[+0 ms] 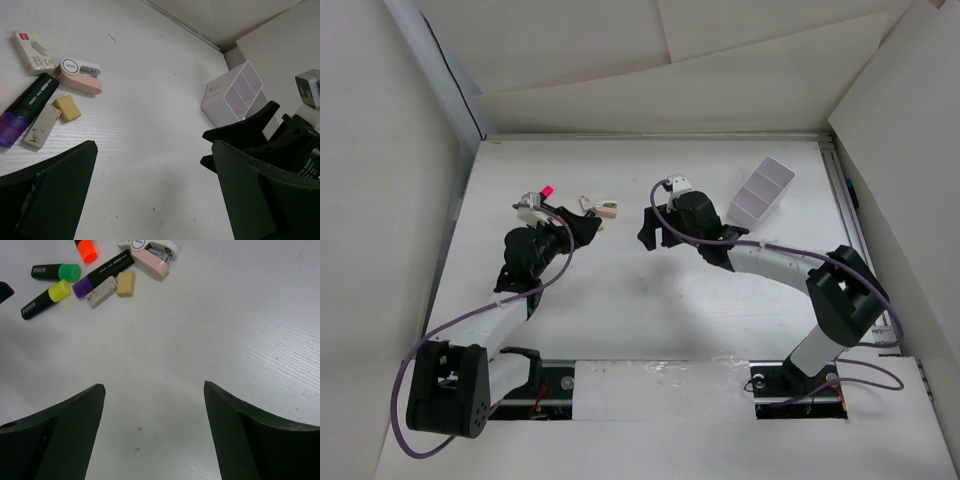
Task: Sort the stationery into containers
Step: Pick up the stapler from the center of the board.
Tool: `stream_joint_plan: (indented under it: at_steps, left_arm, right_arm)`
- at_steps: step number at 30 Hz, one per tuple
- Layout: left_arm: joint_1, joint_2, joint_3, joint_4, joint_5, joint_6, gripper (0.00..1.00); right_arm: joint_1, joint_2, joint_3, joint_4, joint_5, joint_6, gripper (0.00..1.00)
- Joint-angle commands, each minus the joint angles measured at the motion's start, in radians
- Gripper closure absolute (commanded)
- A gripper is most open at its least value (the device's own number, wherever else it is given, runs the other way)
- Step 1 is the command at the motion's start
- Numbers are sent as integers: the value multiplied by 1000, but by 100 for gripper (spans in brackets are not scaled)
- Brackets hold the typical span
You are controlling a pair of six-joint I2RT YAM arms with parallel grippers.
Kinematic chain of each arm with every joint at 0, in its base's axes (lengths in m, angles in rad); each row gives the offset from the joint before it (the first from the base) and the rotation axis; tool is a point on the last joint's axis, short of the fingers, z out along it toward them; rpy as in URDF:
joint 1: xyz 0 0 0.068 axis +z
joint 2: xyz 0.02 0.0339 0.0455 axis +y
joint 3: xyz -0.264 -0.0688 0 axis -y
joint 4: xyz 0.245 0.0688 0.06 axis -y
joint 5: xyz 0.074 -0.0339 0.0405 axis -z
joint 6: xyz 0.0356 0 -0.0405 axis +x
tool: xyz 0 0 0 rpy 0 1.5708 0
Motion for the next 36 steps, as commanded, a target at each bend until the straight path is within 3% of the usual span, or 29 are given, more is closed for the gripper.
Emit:
stream_joint_plan:
  at_steps: [1, 4, 7, 8, 9, 11, 12, 13, 18, 21, 22, 23, 26, 31, 36]
  left_arm:
    - [4, -23, -13, 50, 13, -6, 0]
    - [4, -43, -13, 27, 1, 20, 3]
    - [-9, -86, -13, 16, -23, 29, 9]
    - [-19, -100, -13, 16, -39, 29, 16]
    - [-19, -117, -13, 4, -50, 44, 19]
    - [-40, -176, -13, -30, -108, 67, 27]
    - [-40, -196, -13, -50, -117, 67, 33]
    - [-40, -239, -13, -66, -129, 67, 43]
    - [-51, -301, -22, -103, -230, 76, 73]
    - [-51, -301, 2, -188, -274, 66, 78]
    - [-51, -301, 2, -197, -284, 66, 78]
    - [-51, -289, 2, -197, -284, 66, 78]
    - [-51, -289, 13, -240, -318, 56, 75]
    - [-51, -339, -10, -220, -330, 47, 68]
    - [-51, -408, -19, -223, -353, 29, 65]
  right_arm:
    - [20, -25, 26, 1, 47, 0, 14]
    - [29, -45, 26, -25, 76, 9, 14]
    - [29, -56, 14, -25, 97, 9, 23]
    - [29, -56, 14, -34, 97, 9, 28]
    - [29, -56, 14, -43, 97, 9, 55]
    - [29, -56, 25, -43, 116, 9, 80]
    - [29, -30, 44, -43, 116, -3, 100]
    - [29, -14, 64, -58, 116, -14, 100]
    - [29, 124, 273, -147, 153, -60, 100]
    - [-4, 226, 359, -186, 153, -89, 78]
    - [-4, 252, 426, -204, 139, -89, 65]
    - [-17, 304, 459, -247, 130, -115, 43]
    - [-26, 404, 578, -292, 72, -160, 10]
    - [-35, 547, 753, -462, -31, -226, 5]
    - [-26, 639, 871, -517, -31, -258, 5]
